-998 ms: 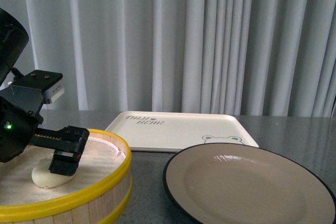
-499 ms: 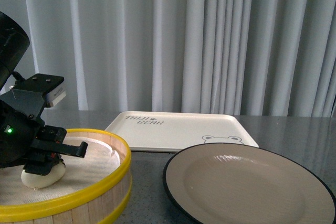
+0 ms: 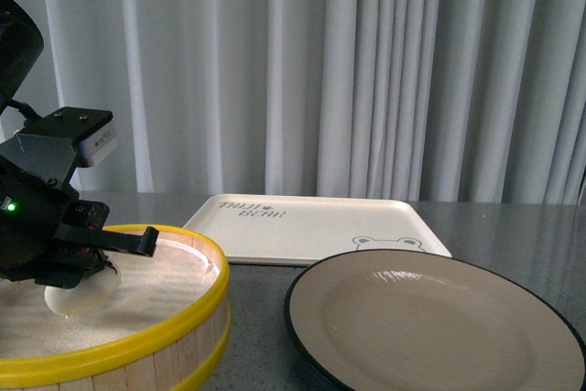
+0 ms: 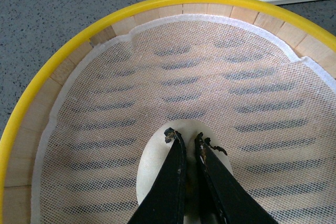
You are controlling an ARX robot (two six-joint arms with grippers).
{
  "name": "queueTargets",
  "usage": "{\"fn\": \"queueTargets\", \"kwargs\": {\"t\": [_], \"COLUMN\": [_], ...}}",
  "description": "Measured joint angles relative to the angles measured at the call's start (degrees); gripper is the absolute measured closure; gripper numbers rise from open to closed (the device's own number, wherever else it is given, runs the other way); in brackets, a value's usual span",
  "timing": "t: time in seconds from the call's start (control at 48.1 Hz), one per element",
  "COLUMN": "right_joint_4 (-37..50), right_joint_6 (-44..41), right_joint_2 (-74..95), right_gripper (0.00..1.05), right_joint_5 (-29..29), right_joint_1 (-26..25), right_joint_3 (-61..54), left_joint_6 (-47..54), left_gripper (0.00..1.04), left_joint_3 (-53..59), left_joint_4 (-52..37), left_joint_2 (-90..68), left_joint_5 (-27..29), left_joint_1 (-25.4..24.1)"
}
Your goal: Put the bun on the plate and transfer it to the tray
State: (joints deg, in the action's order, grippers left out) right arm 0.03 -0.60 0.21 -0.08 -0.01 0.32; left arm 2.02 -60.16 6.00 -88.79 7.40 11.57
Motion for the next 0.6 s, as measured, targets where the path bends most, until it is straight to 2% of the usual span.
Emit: {"fn": "queueTargets", "kwargs": {"t": [0.166, 0.312, 0.603], "right_joint_4": [0.0, 0.0, 0.0], "right_joint_6": [0.0, 0.0, 0.0], "right_joint_2": [0.0, 0.0, 0.0], "right_gripper": [0.09, 0.09, 0.09], "right_joint_5": [0.0, 0.0, 0.02], "right_joint_1": [0.0, 0.0, 0.0], "right_joint_3": [0.0, 0.0, 0.0], "left_joint_6": [-2.45, -2.32, -1.7], "left_gripper": [1.01, 1.01, 1.01], "left_joint_3": [-0.83, -2.91, -6.43], "left_joint_4": [-1.46, -7.63, -14.03], "left_joint_2": [0.42, 0.37, -4.7], "left_joint_5": [-2.05, -6.78, -12.57], "left_joint_1": [2.05, 7.08, 16.17]}}
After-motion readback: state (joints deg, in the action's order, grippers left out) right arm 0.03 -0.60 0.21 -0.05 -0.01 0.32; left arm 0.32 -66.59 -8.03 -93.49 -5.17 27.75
